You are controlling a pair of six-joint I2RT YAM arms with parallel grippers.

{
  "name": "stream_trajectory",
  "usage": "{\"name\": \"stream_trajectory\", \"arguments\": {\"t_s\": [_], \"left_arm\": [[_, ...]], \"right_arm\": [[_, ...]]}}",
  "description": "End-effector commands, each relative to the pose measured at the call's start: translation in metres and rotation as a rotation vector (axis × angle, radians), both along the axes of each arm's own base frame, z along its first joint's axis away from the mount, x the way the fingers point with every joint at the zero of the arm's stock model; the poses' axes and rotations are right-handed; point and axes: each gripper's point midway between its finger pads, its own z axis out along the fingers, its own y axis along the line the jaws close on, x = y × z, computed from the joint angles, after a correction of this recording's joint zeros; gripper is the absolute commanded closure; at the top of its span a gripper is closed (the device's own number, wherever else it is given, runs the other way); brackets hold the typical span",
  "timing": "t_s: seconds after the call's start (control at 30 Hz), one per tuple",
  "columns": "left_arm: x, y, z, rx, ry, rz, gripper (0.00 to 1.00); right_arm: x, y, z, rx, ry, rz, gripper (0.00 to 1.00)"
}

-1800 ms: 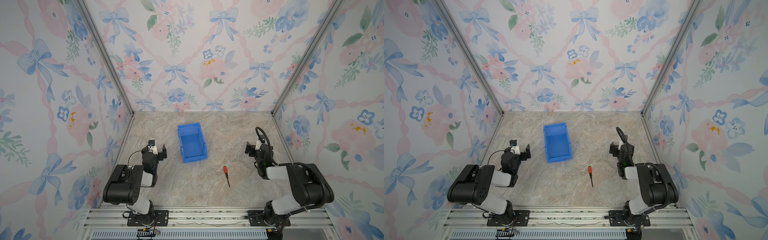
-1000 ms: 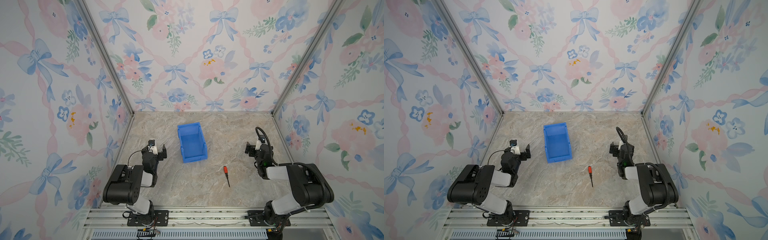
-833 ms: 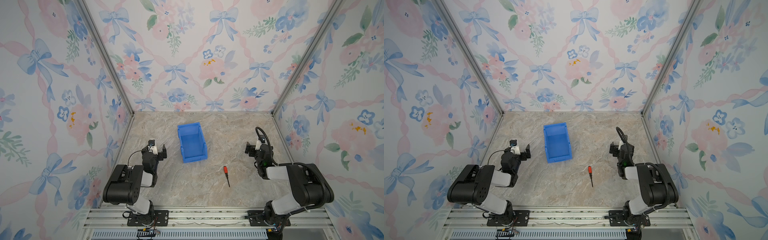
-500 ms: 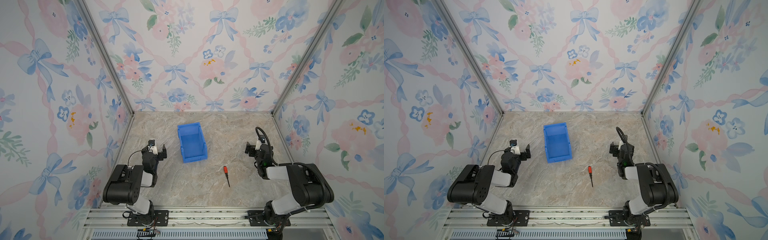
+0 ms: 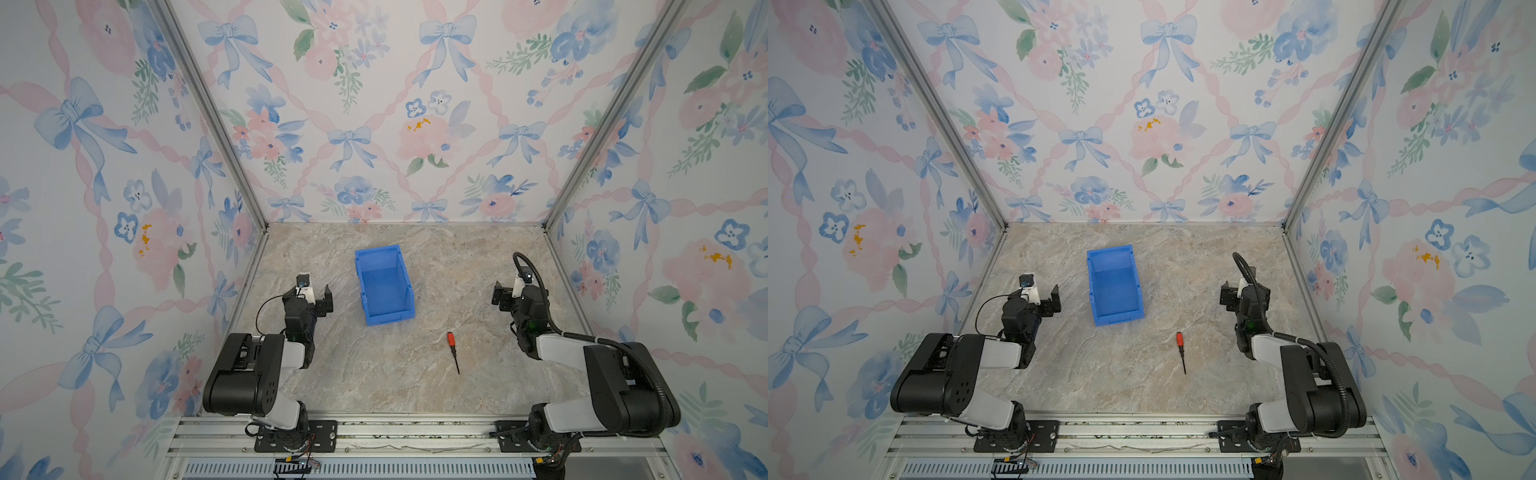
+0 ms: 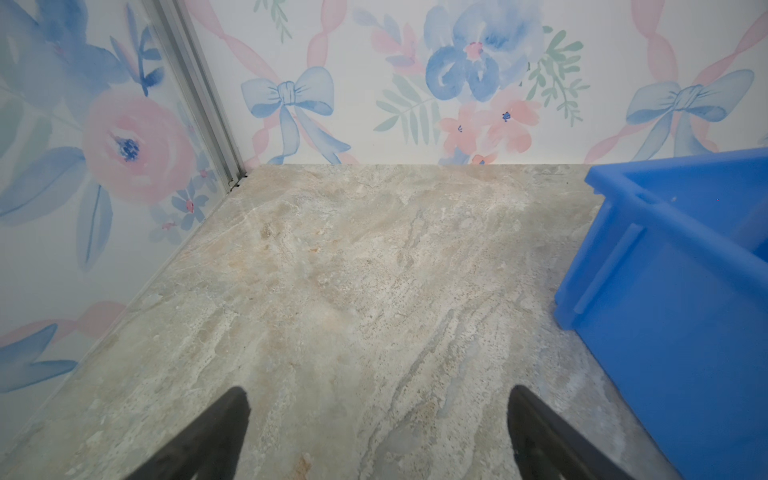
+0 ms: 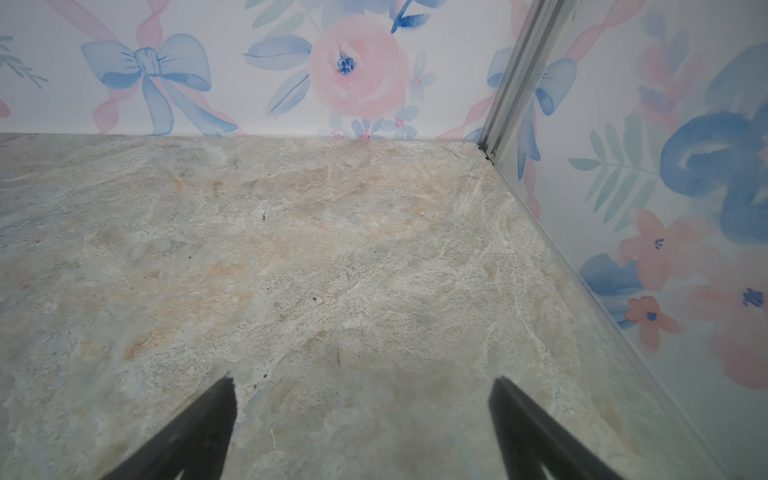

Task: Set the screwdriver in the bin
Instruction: 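Reach the right gripper to the red screwdriver while the left arm lifts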

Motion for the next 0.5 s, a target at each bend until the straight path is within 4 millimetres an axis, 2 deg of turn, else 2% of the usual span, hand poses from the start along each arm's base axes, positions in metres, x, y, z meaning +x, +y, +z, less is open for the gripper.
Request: {"name": "stream_trajectory", "arguments": {"t_s": [0.0, 0.13, 0.2, 0.33, 0.47], "left_arm": [[0.000, 0.009, 0.002, -0.010, 0.052, 0.050, 0.03], [0.001, 0.010, 0.004, -0.011, 0.143, 0.068, 0.03], [0.002, 0.005, 0.006, -0.015, 0.196, 0.060, 0.02], [0.000, -0.014, 0.015, -0.056, 0.229, 0.010, 0.03], [-0.007, -0.033, 0.019, -0.102, 0.264, -0.006, 0.02]], "right_arm": [[-0.005, 0.018, 0.013, -0.042, 0.039, 0.053, 0.03], [-0.015, 0.043, 0.034, -0.078, 0.031, 0.117, 0.03], [-0.020, 0.046, 0.039, -0.064, 0.066, 0.098, 0.03], [-0.033, 0.038, 0.035, -0.030, 0.236, -0.037, 0.03], [-0.046, 0.043, 0.022, 0.015, 0.421, -0.094, 0.03]]}}
